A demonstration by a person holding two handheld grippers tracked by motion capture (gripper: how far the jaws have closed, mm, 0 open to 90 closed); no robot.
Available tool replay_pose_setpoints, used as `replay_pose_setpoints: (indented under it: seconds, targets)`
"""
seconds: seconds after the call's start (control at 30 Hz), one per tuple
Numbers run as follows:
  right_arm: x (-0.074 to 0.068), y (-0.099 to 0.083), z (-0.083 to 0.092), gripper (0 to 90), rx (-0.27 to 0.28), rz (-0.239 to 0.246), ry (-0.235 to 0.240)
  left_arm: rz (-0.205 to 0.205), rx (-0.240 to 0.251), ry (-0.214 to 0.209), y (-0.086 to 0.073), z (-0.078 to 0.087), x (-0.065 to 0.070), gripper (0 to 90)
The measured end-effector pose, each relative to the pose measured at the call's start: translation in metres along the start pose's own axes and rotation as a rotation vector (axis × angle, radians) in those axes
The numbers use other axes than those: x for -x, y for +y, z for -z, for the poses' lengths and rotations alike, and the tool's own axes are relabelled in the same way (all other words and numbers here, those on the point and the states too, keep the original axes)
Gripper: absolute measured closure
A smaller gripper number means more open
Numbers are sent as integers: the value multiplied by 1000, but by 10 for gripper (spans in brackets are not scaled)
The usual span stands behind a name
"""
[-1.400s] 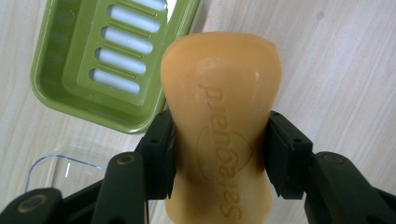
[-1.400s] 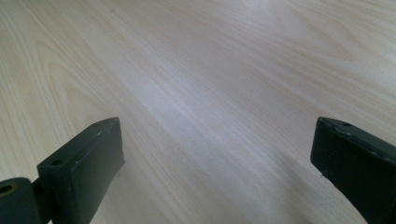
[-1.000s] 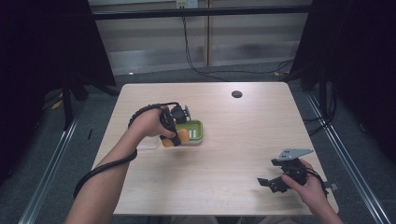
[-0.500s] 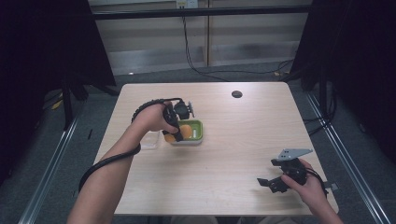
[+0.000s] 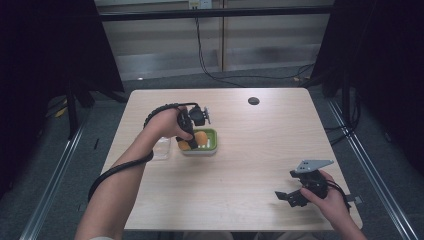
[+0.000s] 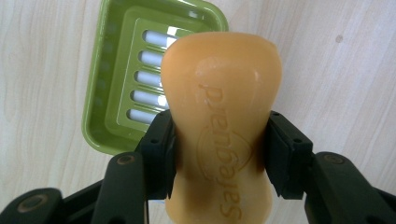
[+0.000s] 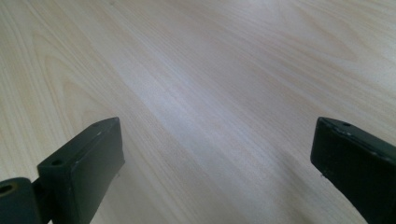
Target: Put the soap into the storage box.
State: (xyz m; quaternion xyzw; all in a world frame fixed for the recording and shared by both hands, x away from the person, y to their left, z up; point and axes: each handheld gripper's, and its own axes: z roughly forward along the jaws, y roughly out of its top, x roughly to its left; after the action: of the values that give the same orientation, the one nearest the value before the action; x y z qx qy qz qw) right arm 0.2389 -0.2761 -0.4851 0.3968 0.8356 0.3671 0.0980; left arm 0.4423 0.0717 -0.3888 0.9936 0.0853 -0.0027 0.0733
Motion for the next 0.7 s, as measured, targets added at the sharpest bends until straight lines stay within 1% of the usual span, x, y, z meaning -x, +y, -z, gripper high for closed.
replay_pose_setpoints:
  seconds: [0.03, 0.07, 0.1, 0.13, 0.2, 0.23, 0.27, 0.3, 0.33, 0.37, 0.4, 0.43, 0.47, 0.5, 0.53, 0.57, 0.6, 0.63, 0.67, 0.7]
  targets:
    - [0, 0, 0, 23, 0, 0, 0, 0, 0, 0, 0, 0, 0, 500]
    - [0, 0, 0, 23, -1, 2, 1, 4, -3, -18, 0, 1, -1, 500]
    - [0, 0, -1, 23, -1, 5, 0, 10, 14, 7, 0, 0, 1, 500]
    - [0, 0, -1, 23, -2, 6, 1, -3, 13, 7, 0, 1, -1, 500]
    - [0, 0, -1, 23, -4, 5, 1, -1, 8, 1, 1, 2, -2, 500]
    - [0, 0, -1, 23, -3, 3, -2, 6, 13, 3, 1, 2, -3, 500]
    - [0, 0, -1, 23, -3, 3, -2, 6, 13, 3, 1, 2, -3, 500]
    - [0, 0, -1, 23, -2, 3, 1, -6, 5, -9, 1, 4, -5, 500]
    - [0, 0, -1, 23, -2, 3, -3, -3, 7, -10, 2, 4, -5, 500]
    - [0, 0, -1, 23, -2, 3, -3, -2, 12, 7, 2, 3, -5, 500]
    - [0, 0, 0, 23, -5, -1, -2, 2, 16, 12, 2, 3, -4, 500]
    - [0, 0, 0, 23, -5, -2, -3, -6, 13, 14, 2, 3, -5, 500]
    - [0, 0, -1, 23, -1, -4, 1, -16, 12, 28, 3, 4, -6, 500]
    - [0, -1, -1, 23, 1, -2, 0, -3, 22, 27, 4, 3, -6, 500]
    - [0, 0, -1, 23, 0, -4, -3, -3, 22, 27, 4, 3, -6, 500]
    - [1, 0, -1, 23, 0, -3, -4, -22, 5, -2, 6, 5, -9, 500]
    - [1, 0, -1, 23, 0, -3, -4, -22, 5, -2, 6, 5, -9, 500]
    - [1, 0, 0, 23, -4, -2, -7, -10, 16, 17, 6, 3, -7, 500]
    - [1, 0, 0, 23, -4, -5, -6, -18, 8, 11, 7, 4, -9, 500]
    - [1, 0, 0, 23, -4, -5, -8, -26, 2, -5, 7, 4, -10, 500]
